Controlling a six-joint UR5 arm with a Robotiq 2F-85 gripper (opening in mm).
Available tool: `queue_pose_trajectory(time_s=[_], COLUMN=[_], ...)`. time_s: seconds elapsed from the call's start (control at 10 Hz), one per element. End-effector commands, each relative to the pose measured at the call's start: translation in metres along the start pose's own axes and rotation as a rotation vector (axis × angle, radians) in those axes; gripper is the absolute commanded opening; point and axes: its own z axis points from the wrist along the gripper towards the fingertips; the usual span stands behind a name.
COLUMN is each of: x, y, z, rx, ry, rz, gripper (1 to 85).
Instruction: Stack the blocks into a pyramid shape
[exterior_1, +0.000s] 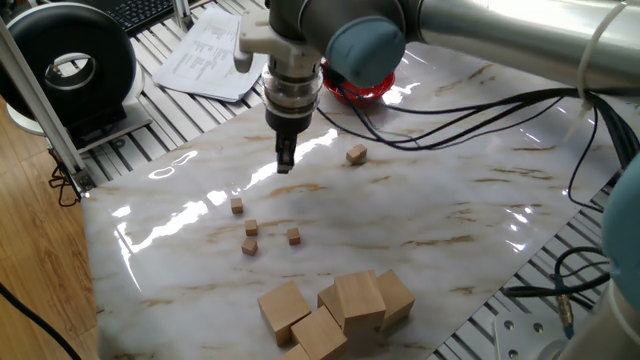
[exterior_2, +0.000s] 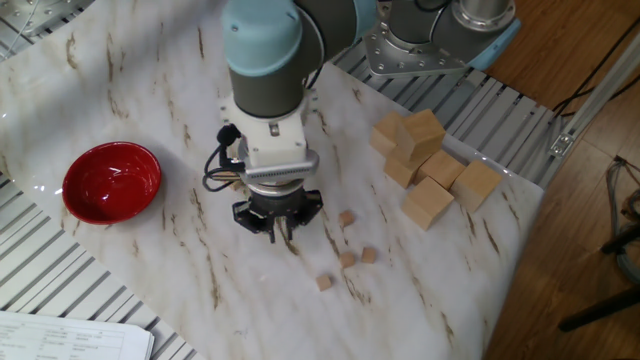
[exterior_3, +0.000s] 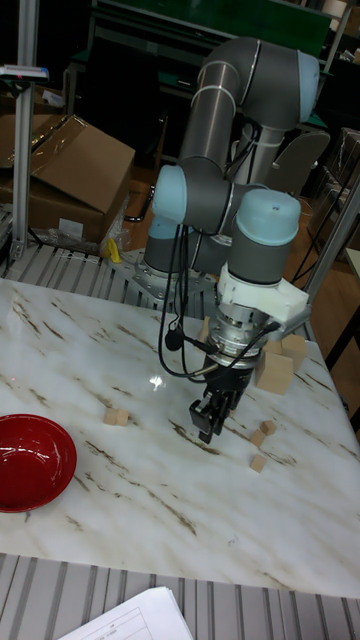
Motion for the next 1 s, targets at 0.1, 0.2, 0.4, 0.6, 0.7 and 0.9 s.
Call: queue_pose_trajectory(time_s=[0.1, 0.2, 0.4, 0.6, 0.7, 0.9], x=[0.013, 0.017, 0.034, 0.023, 0.013, -0.007], y=[-0.010, -0.013, -0.045, -0.046, -0.042, -0.035], z=[0.002, 0.001, -0.005, -0.004, -0.002, -0.001], rx=[0.061, 0.074, 0.199, 0.202, 0.186, 0.151], ry=[0.049, 0.064, 0.128, 0.078, 0.039, -0.036], rz=[0.066, 0.105, 0.058, 0.128, 0.174, 0.177], gripper=[1.7, 1.0, 1.0, 1.0, 1.0, 1.0])
